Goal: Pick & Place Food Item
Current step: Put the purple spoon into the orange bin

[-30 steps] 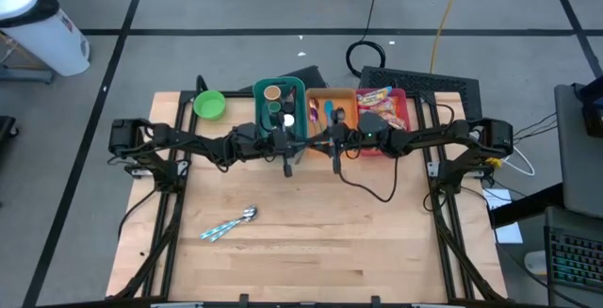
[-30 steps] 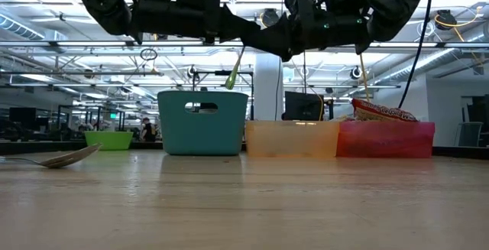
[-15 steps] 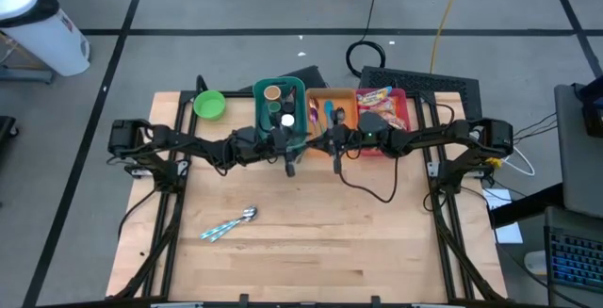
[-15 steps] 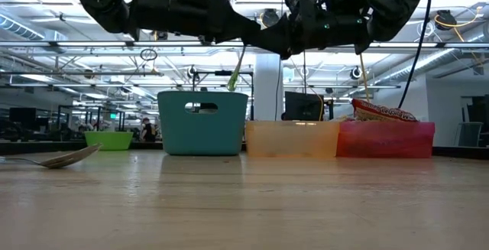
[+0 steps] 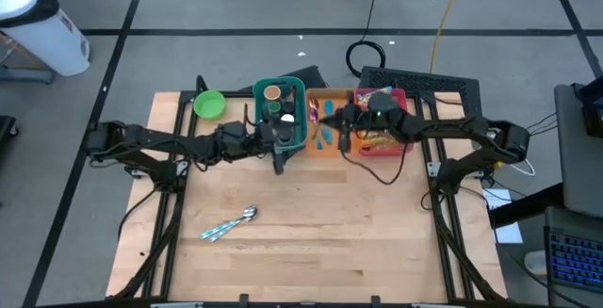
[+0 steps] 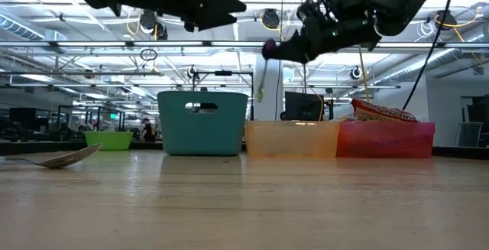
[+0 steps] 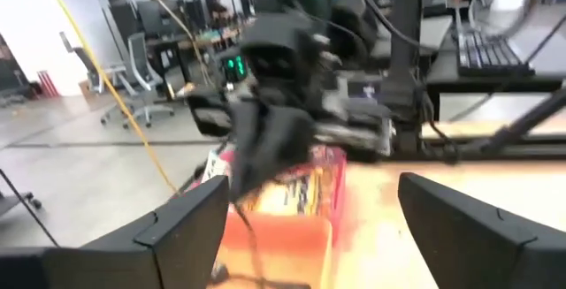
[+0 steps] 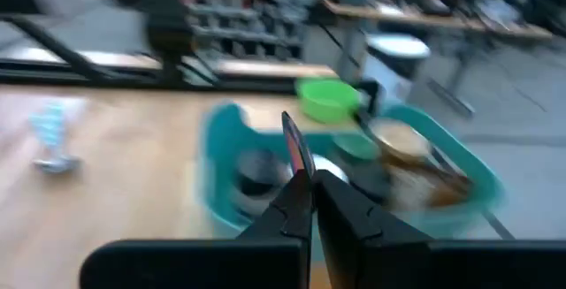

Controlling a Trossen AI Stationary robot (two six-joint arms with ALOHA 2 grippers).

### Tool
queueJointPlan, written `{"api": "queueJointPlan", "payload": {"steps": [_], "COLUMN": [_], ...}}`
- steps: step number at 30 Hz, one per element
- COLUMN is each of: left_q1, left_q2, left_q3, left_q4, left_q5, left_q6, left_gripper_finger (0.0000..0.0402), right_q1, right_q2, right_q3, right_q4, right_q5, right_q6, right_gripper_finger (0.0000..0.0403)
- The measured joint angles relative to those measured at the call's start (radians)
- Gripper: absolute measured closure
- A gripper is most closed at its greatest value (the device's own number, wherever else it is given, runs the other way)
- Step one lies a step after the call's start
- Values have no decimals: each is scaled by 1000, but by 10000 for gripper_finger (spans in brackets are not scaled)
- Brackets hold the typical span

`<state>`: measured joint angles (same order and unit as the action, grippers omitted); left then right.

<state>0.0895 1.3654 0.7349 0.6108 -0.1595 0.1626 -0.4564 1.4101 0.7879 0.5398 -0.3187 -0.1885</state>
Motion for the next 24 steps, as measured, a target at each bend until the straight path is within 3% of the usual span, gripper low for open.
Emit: {"api": "queueJointPlan", "payload": {"steps": [9, 24], "left_q1": [23, 47], "left_q2": [10, 10], "left_q3": [0, 0], "left_q4": [-51, -85], "left_q5": [-8, -9], "left_q6": [-10, -46], "left_gripper_finger": [62, 62], "right_q1": [-171, -131], "right_q2": [39, 51], "right_q3": [-1, 0], "right_q4": [-230, -351], "right_q5": [-5, -25], "right_q6": [41, 39], "right_gripper_finger": [403, 403]}}
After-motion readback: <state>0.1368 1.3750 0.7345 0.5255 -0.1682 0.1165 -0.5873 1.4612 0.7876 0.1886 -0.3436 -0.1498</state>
